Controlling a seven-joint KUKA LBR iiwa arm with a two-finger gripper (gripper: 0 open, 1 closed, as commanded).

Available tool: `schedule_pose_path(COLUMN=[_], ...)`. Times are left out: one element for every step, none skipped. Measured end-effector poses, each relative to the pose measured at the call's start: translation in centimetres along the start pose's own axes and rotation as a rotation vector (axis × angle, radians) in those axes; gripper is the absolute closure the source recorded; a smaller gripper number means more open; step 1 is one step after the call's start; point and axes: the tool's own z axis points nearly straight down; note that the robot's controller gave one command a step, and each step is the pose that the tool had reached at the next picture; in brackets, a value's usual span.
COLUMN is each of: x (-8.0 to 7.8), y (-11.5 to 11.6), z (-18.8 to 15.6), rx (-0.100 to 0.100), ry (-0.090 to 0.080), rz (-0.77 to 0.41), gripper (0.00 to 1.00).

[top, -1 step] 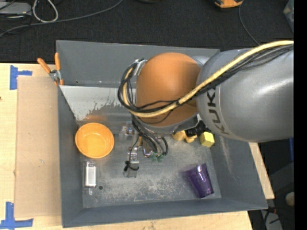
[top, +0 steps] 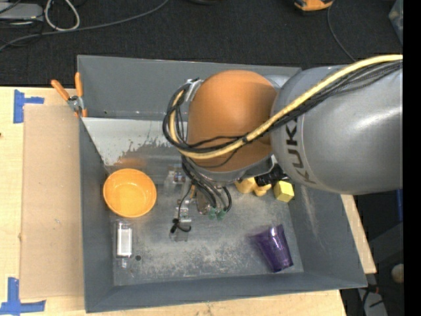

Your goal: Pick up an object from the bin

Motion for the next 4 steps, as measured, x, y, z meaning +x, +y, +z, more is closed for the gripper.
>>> schedule_pose_path(x=[-1.4, -5.6, -5.1, -7.1], y=[1.8, 5.6, 6.0, 6.2], z=[5.4, 8.3, 10.8, 17.6], rx=[0.000, -0.002, 0.000, -0.001], ry=[-0.001, -0.006, 0.002, -0.003], rz=[-0.194, -0.417, -0.519, -0.659], gripper=[0.00, 0.00, 0.00, 0.00])
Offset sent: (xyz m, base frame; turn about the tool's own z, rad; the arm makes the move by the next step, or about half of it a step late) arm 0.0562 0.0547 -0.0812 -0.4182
